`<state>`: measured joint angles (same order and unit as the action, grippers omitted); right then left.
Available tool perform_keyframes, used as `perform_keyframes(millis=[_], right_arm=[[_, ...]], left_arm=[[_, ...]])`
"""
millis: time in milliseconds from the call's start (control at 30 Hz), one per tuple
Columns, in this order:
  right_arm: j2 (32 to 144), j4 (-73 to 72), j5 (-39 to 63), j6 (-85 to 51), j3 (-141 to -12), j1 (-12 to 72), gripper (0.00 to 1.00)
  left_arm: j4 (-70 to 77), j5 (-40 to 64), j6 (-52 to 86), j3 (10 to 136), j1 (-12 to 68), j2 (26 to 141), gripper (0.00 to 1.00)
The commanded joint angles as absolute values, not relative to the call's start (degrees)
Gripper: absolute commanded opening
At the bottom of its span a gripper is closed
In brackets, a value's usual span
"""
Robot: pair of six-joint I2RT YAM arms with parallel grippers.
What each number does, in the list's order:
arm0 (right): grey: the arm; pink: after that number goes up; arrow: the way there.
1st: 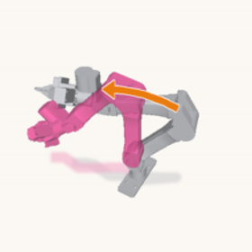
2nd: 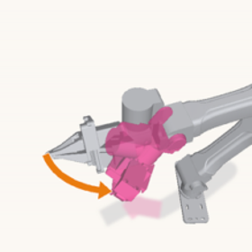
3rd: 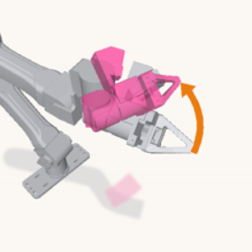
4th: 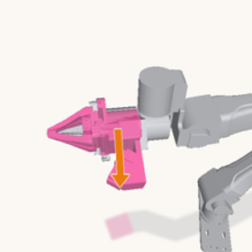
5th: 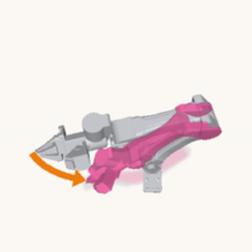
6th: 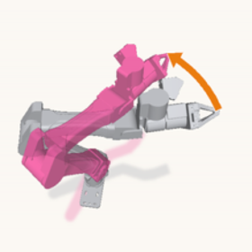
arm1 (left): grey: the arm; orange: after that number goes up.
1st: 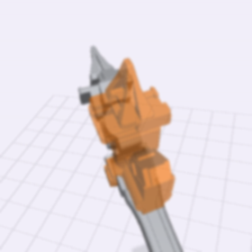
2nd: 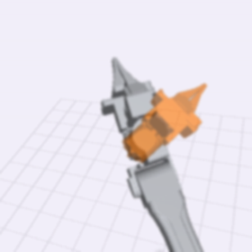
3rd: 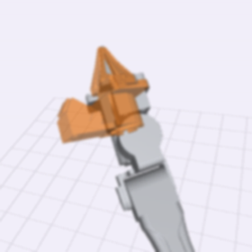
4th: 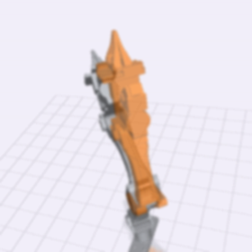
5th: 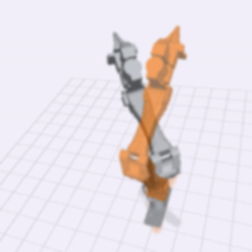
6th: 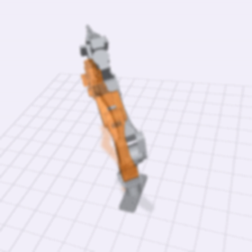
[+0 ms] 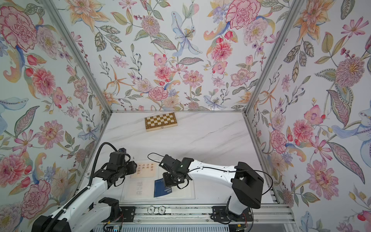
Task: Place the photos into the photo albums
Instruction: Insert the photo into the photo album.
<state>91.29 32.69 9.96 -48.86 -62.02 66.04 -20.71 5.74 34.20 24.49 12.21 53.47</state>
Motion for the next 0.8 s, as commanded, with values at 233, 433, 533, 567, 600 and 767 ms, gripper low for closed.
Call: perform_keyframes(millis=[233,433,533,567,600,767], right_arm=[[91.0,25.8,11.9,-49.7,-57.4,64.7,0.0],[92.9,21.8,13.4,-50.0,-57.5,64.7,0.0],[94.2,19.9,14.0,-50.3,-57.6,64.7,0.0],[94.7,19.4,14.2,-50.3,-57.7,64.7,0.0],[95.2,19.0,14.5,-50.2,-57.9,64.7,0.0],[96.9,18.1,15.5,-49.9,-58.5,64.7,0.11]], left_arm=[[-20.7,4.9,32.8,24.2,11.4,54.4,0.48],[-21.4,2.8,32.8,24.3,11.4,54.9,0.48],[-21.6,2.4,33.5,24.1,11.3,55.3,0.52],[-21.4,2.3,33.7,23.9,11.3,55.2,0.55],[-21.3,2.2,33.9,23.7,11.1,55.1,0.56],[-21.2,2.1,34.3,23.2,10.7,54.8,0.58]])
